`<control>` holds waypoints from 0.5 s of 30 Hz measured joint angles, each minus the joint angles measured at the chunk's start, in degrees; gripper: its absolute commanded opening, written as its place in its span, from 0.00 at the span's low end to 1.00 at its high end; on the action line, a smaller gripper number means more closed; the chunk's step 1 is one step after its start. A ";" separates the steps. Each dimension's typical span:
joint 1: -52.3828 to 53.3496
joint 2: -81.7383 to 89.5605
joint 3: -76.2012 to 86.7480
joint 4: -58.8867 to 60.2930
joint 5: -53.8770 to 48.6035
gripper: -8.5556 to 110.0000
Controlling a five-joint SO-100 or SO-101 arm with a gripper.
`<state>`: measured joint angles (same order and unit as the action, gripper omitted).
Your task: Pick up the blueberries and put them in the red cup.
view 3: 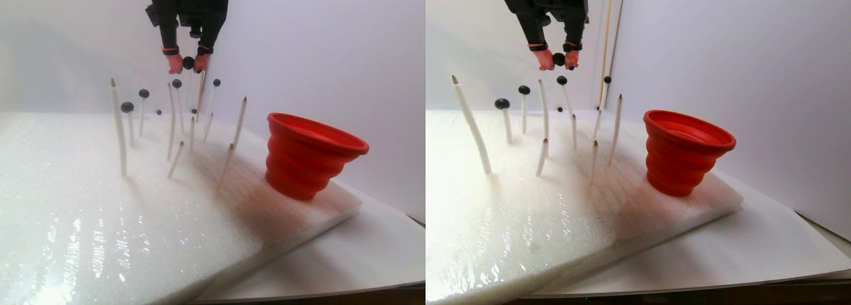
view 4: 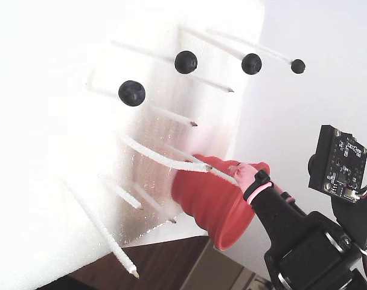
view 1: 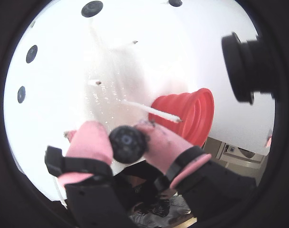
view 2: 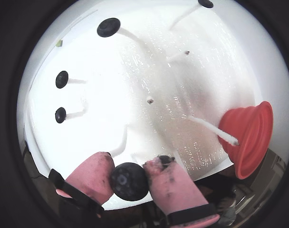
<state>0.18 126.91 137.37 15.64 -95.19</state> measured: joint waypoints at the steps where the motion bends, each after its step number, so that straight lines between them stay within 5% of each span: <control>1: 0.53 0.09 0.00 0.00 0.26 0.17; 15: 6.50 0.09 0.00 0.70 1.32 0.17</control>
<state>6.68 127.00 137.37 16.35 -93.87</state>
